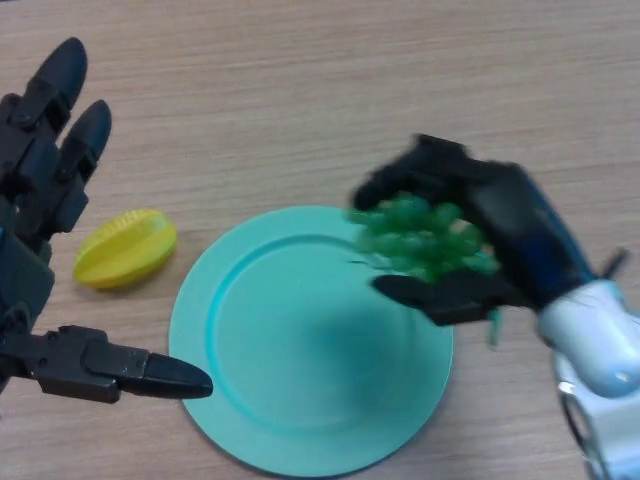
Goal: Pick up the green grapes and place it on the plate
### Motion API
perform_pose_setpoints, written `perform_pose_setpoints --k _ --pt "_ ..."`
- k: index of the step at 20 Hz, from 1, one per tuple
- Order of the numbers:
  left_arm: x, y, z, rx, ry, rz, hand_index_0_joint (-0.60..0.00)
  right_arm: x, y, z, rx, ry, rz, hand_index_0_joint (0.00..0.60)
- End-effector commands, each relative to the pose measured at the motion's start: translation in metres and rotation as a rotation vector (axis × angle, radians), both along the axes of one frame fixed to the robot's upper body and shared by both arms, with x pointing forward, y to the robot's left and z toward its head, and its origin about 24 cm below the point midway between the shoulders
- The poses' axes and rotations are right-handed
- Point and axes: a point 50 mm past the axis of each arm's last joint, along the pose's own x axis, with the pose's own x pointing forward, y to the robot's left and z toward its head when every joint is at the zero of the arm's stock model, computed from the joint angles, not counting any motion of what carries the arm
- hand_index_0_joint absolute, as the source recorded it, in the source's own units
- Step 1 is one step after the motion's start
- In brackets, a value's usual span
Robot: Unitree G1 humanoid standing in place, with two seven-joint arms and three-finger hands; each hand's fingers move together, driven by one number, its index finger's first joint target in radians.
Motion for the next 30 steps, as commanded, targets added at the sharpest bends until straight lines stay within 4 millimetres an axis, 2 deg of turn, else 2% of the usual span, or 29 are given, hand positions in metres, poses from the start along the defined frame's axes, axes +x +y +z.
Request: perform_pose_setpoints --k 1,2,3,4,5,8,12,14,19,21,25,30 --pt "-0.014 0.007 0.026 0.033 -0.221 0.033 0.0 -0.003 0.007 0.037 0.147 -0.168 -0.013 0.5" --pt "-0.014 0.007 0.026 0.033 -0.222 0.035 0.0 -0.002 0.009 0.038 0.151 -0.169 -0.016 0.4" --pt "-0.014 0.009 0.025 0.031 -0.222 0.04 0.0 -0.001 0.013 0.038 0.139 -0.172 -0.022 0.25" --pt "-0.014 0.01 0.024 0.029 -0.222 0.045 0.0 -0.001 0.016 0.039 0.123 -0.174 -0.023 0.15" --pt "-0.015 0.014 0.024 0.029 -0.222 0.059 0.0 -0.001 0.024 0.043 0.101 -0.181 -0.007 0.006" --pt "-0.017 0.014 0.025 0.024 -0.221 0.057 0.0 0.0 0.022 0.048 0.113 -0.209 -0.015 0.0" --pt "-0.015 0.012 0.025 0.021 -0.217 0.038 0.0 -0.001 0.004 0.052 0.151 -0.227 -0.041 0.0" --pt "-0.014 0.011 0.026 0.025 -0.218 0.03 0.0 -0.011 -0.012 0.054 0.191 -0.219 -0.042 0.0" --pt "-0.009 0.005 0.026 0.033 -0.212 0.012 0.0 -0.042 -0.069 0.06 0.358 -0.268 -0.129 0.0" --pt "-0.007 0.002 0.027 0.037 -0.205 -0.001 0.0 -0.054 -0.079 0.06 0.409 -0.263 -0.132 0.0" --pt "-0.003 -0.006 0.025 0.042 -0.181 -0.002 0.0 -0.069 -0.086 0.06 0.442 -0.261 -0.128 0.0" --pt "-0.004 -0.01 0.024 0.043 -0.167 -0.012 0.0 -0.069 -0.088 0.057 0.432 -0.252 -0.124 0.0"
